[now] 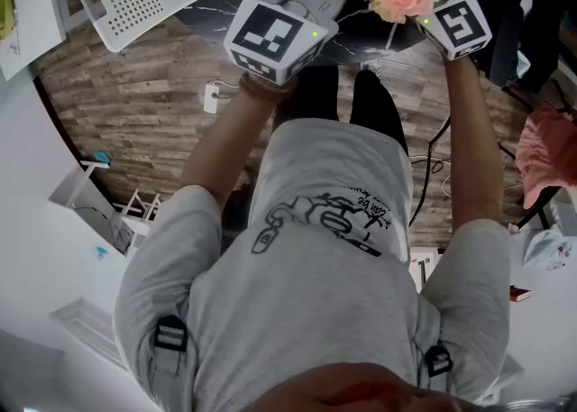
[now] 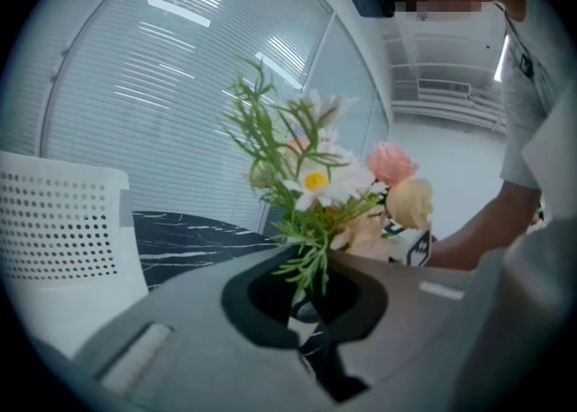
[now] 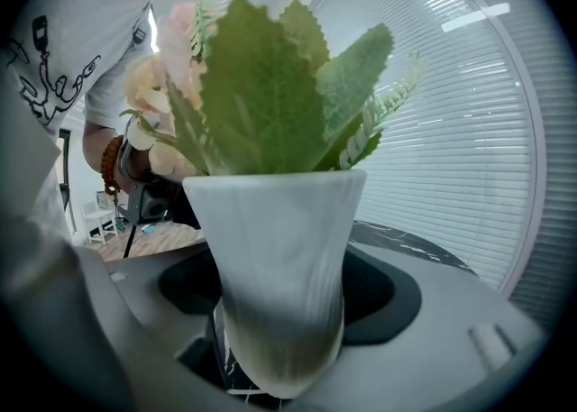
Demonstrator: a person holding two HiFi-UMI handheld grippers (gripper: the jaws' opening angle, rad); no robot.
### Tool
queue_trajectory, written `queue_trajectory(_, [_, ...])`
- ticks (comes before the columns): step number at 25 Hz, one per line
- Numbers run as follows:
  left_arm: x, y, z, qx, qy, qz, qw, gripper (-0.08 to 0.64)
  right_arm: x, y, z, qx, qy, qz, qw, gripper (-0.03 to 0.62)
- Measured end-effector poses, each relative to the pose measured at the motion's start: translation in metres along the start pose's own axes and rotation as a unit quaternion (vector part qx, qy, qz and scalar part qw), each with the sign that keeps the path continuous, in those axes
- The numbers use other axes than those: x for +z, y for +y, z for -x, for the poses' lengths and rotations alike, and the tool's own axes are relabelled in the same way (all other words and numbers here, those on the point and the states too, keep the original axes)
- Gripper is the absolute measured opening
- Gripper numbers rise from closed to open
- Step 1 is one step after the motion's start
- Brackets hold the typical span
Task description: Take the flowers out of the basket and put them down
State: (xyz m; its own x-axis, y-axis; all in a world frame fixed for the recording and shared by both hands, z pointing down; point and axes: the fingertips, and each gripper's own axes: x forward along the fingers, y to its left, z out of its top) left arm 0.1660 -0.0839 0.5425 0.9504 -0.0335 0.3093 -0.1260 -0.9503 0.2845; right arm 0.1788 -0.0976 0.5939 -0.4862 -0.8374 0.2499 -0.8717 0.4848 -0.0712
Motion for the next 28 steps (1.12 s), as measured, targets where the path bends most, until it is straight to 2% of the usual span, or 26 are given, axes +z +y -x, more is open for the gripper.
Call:
queue_trajectory(2, [0.001, -0.001, 0.001, 0.002, 0.001, -0.003, 1.0000, 0.003, -0.001, -0.001, 0.002, -0.003, 0.004, 0.000, 1.000, 0.382])
queue_trajectory(4, [0.001, 0.000, 0.002, 0.005, 0.002, -0.004, 1.0000, 0.003, -0.005, -0.004, 0.005, -0.011, 0.015, 0.006, 1.000, 0.423])
queue_trajectory(9, [-0.002, -0.002, 0.009, 0.014, 0.006, -0.003, 0.9999, 0.003, -0.008, -0.007, 0.020, -0.020, 0.031, 0.008, 0.999, 0.423])
queue_trajectory(14, [-0.004, -0.013, 0.019, 0.022, 0.013, -0.003, 0.9997, 0.003, 0.000, -0.009, 0.045, -0.027, 0.020, -0.003, 0.999, 0.417])
queue_trajectory(20, [0.000, -0.032, 0.050, 0.056, 0.005, 0.000, 0.9984, 0.003, 0.010, -0.006, 0.090, -0.054, 0.004, -0.036, 0.998, 0.330])
queue_trajectory(25, [0.009, -0.059, 0.083, 0.088, -0.012, 0.011, 0.9960, 0.003, 0.052, 0.027, 0.131, -0.056, -0.031, -0.046, 0.997, 0.220])
queue_trajectory(28, [0.027, -0.082, 0.103, 0.103, -0.041, 0.013, 0.9937, 0.003, 0.082, 0.051, 0.147, -0.045, -0.041, -0.047, 0.997, 0.142])
